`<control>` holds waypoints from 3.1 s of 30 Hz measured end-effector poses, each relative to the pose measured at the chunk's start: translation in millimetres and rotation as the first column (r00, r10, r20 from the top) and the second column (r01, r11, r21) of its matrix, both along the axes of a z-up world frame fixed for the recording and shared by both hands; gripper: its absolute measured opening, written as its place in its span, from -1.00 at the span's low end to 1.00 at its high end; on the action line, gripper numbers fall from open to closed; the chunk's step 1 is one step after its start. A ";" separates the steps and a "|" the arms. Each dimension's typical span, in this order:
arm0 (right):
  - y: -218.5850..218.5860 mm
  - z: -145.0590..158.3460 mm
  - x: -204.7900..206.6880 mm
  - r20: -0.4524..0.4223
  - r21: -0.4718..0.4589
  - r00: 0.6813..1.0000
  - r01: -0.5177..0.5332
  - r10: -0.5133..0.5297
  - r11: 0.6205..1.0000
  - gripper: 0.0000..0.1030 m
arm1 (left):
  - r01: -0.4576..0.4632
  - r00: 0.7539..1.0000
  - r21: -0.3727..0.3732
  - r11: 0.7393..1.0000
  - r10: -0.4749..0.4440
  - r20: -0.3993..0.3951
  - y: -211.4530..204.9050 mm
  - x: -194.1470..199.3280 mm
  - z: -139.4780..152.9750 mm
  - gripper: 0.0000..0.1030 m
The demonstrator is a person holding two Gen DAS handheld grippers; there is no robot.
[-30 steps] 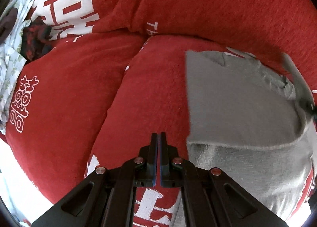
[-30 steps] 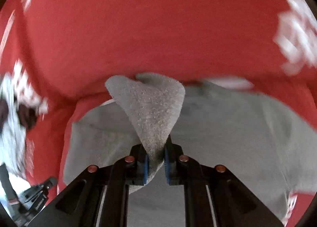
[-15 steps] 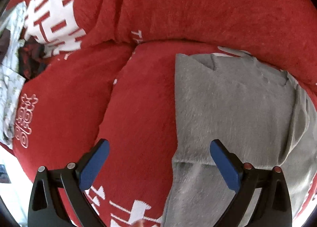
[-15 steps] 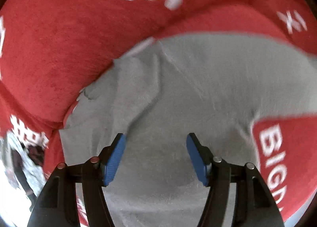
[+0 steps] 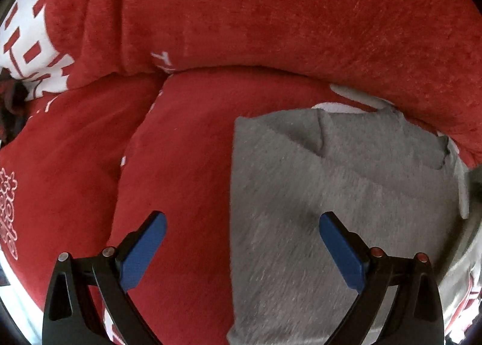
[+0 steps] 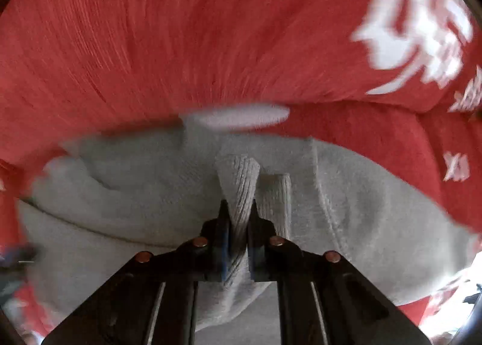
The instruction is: Fold small clothes
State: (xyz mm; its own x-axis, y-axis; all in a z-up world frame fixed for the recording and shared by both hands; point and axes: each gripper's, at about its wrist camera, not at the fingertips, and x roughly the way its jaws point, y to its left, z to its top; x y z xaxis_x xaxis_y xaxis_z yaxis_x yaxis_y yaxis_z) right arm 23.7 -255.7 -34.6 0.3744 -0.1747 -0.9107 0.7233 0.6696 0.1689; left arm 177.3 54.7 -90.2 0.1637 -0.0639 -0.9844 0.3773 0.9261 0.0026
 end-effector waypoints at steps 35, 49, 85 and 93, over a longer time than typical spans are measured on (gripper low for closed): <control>-0.8 -51.9 -141.1 0.158 0.541 0.862 0.333 -0.482 0.772 0.34 | 0.009 0.996 -0.105 0.994 -0.018 -0.084 1.2 43.9 -20.2 -0.17; -26.5 -26.9 -91.9 0.295 0.424 0.929 0.083 -0.224 0.902 -0.85 | -0.116 0.990 -0.289 0.950 0.086 -0.114 40.6 53.0 -21.9 -0.82; 226.7 -106.1 68.6 0.300 0.691 0.954 -0.194 -0.032 0.697 -0.89 | -0.087 0.996 -0.030 0.996 0.087 0.015 165.0 -26.3 38.7 0.91; 186.8 -52.0 12.3 0.241 0.524 0.969 -0.178 0.056 0.833 -0.37 | 0.020 1.000 -0.078 0.997 -0.018 0.026 109.0 -33.8 39.5 0.91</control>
